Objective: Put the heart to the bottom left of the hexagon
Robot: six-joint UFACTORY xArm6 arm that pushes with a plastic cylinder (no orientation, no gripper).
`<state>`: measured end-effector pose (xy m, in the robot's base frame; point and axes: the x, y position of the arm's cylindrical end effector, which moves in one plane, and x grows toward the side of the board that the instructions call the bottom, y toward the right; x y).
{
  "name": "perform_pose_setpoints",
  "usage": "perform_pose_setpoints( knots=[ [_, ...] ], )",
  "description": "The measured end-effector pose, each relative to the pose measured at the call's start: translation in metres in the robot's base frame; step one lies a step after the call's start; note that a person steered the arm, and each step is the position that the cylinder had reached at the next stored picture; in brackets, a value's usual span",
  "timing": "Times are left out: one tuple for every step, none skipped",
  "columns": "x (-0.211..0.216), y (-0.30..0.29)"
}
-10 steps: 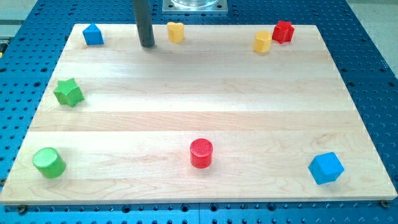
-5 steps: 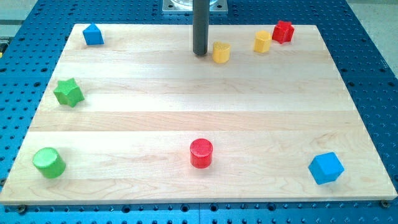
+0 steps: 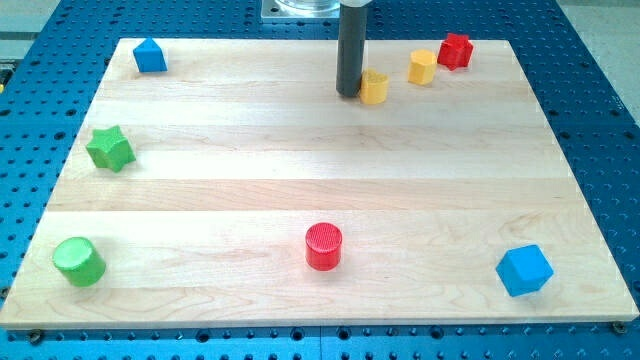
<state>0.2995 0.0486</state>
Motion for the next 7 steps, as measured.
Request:
perform_pose_setpoints(
  knots=[
    [0.000,-0.010],
    [0.012,-0.019],
    [0.031,-0.027],
    [0.032,0.004],
    [0.024,0.025],
    [0.024,0.013],
    [0.070,-0.062]
  ],
)
